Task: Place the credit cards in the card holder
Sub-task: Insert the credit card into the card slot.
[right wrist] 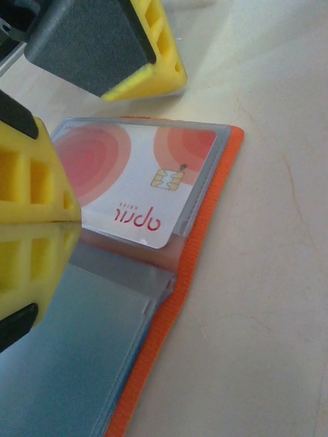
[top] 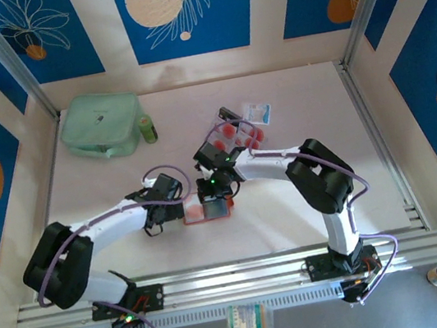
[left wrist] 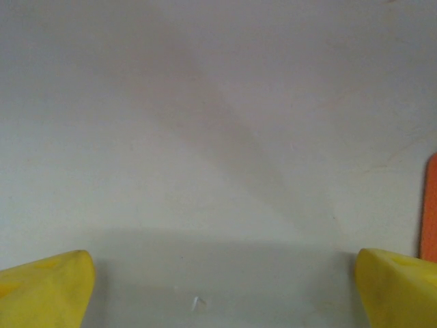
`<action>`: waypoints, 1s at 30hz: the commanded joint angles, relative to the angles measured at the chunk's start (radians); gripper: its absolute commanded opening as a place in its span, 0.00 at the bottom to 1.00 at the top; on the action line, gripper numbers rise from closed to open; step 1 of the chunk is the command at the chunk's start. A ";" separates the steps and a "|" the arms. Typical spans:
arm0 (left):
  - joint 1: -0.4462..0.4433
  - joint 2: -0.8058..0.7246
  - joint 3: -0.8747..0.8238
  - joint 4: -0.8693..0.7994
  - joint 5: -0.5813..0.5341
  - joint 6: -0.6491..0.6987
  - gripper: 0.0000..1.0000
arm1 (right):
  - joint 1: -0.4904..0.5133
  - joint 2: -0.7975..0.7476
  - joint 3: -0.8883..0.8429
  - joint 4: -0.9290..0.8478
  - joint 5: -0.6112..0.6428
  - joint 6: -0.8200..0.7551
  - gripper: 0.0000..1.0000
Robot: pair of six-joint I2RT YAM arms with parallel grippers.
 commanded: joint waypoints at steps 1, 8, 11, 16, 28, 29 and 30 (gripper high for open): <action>0.011 0.018 0.006 0.006 0.015 0.015 0.97 | 0.011 0.030 0.034 -0.012 -0.026 -0.008 0.00; 0.011 0.026 0.002 0.015 0.023 0.014 0.97 | 0.018 0.060 0.048 -0.010 -0.038 -0.006 0.00; 0.011 0.026 0.000 0.018 0.025 0.013 0.96 | 0.021 0.067 0.054 -0.010 -0.045 -0.005 0.00; 0.011 0.020 0.002 0.017 0.025 0.013 0.96 | 0.024 0.043 0.059 -0.010 -0.053 -0.003 0.00; 0.012 -0.098 0.029 -0.055 -0.015 0.021 0.97 | -0.027 -0.141 -0.013 -0.023 -0.020 -0.015 0.00; 0.011 -0.115 0.029 -0.061 -0.018 0.023 0.97 | -0.034 -0.155 -0.025 -0.024 -0.015 -0.018 0.00; 0.011 -0.132 0.031 -0.067 -0.020 0.022 0.97 | -0.045 -0.169 -0.038 -0.024 -0.013 -0.020 0.00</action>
